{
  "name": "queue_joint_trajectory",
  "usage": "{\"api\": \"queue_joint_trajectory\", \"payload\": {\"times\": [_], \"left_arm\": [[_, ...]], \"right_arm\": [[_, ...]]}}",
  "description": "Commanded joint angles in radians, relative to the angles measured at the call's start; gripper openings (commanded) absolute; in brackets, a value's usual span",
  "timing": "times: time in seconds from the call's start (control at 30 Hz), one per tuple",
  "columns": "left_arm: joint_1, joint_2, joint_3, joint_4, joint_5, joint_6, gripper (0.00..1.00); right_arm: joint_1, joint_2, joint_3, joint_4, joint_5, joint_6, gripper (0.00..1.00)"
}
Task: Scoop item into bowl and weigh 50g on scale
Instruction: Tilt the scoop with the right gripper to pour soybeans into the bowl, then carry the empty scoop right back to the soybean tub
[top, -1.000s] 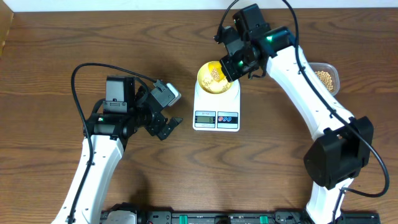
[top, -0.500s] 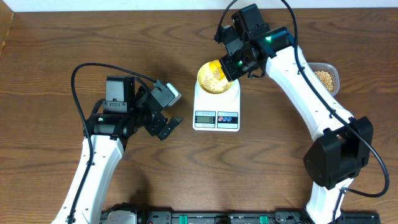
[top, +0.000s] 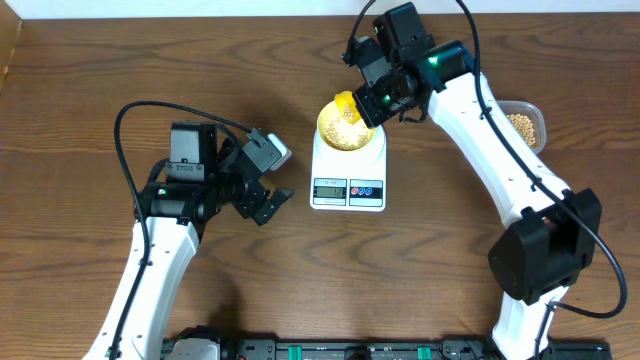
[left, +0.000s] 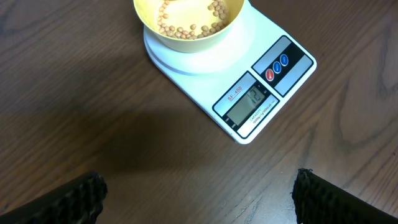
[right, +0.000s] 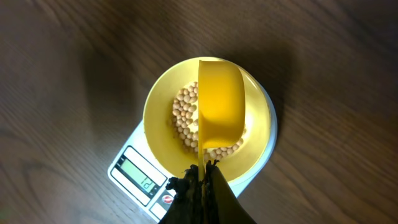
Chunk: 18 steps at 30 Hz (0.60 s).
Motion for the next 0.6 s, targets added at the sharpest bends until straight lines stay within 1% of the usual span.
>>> {"api": "queue_joint_trajectory", "payload": {"times": [0.0, 0.3, 0.57], "left_arm": [[0.003, 0.006, 0.002, -0.003, -0.006, 0.017, 0.98], [0.003, 0.006, 0.002, -0.003, -0.006, 0.017, 0.98], [0.003, 0.006, 0.002, -0.003, -0.006, 0.017, 0.98]], "right_arm": [[0.005, 0.010, 0.024, -0.004, 0.007, -0.060, 0.01], [0.045, 0.010, 0.029, -0.021, 0.111, -0.172, 0.01], [0.066, 0.010, 0.031, -0.027, 0.124, -0.182, 0.01]]}}
